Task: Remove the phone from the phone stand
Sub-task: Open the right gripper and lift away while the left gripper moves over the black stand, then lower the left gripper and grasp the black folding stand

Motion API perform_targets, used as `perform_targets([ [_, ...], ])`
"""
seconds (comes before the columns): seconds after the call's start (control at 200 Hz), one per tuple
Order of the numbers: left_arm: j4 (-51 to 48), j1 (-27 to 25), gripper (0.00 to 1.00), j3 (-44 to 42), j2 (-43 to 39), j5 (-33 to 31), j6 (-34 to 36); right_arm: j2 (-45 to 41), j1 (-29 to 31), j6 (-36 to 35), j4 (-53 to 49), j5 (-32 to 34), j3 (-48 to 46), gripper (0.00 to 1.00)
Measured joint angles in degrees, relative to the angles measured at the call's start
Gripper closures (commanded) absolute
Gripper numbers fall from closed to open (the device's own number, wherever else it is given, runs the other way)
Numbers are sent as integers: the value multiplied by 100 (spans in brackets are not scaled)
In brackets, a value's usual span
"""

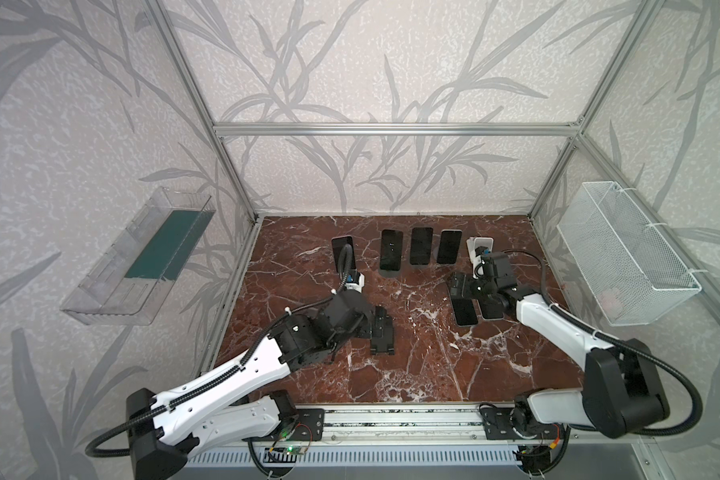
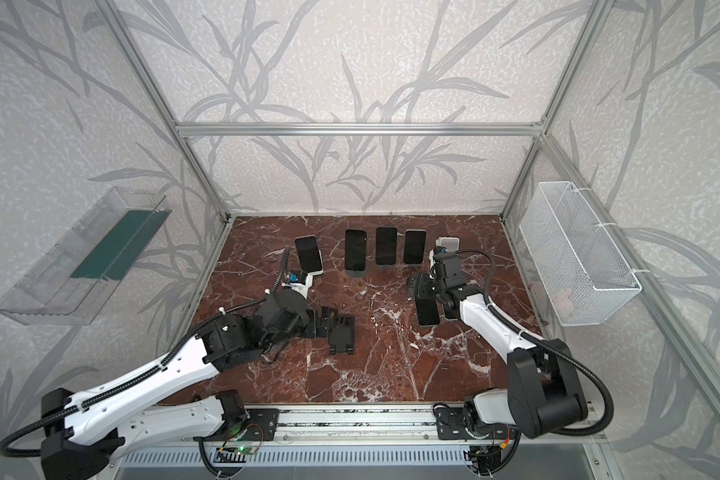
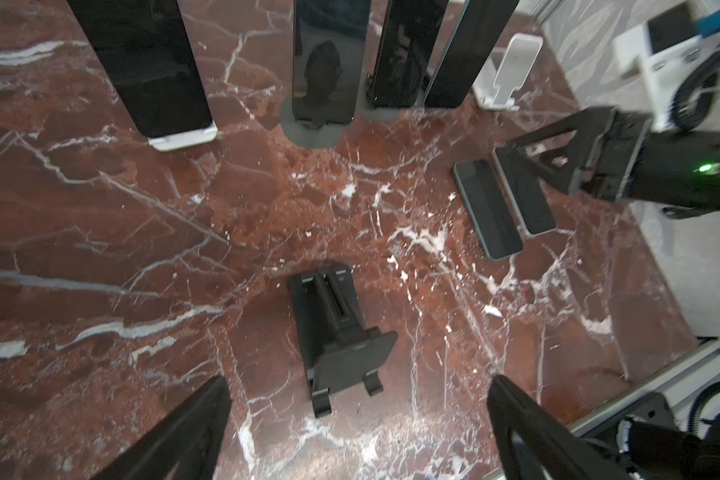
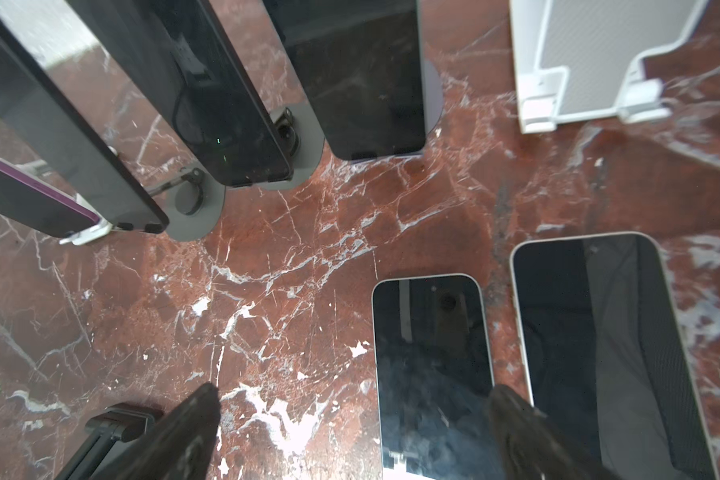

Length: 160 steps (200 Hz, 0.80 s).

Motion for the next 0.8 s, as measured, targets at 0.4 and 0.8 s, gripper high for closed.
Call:
perform_targets([
  [0.4,516,-1019,1,-444,1250,-745,-1499,-1749,758,271,1355,800,-1095,1],
  [0.8,1681,-1084,1,-807,1617,-1464,-1255,-1335,1480,367,3126,1641,-2647,7],
])
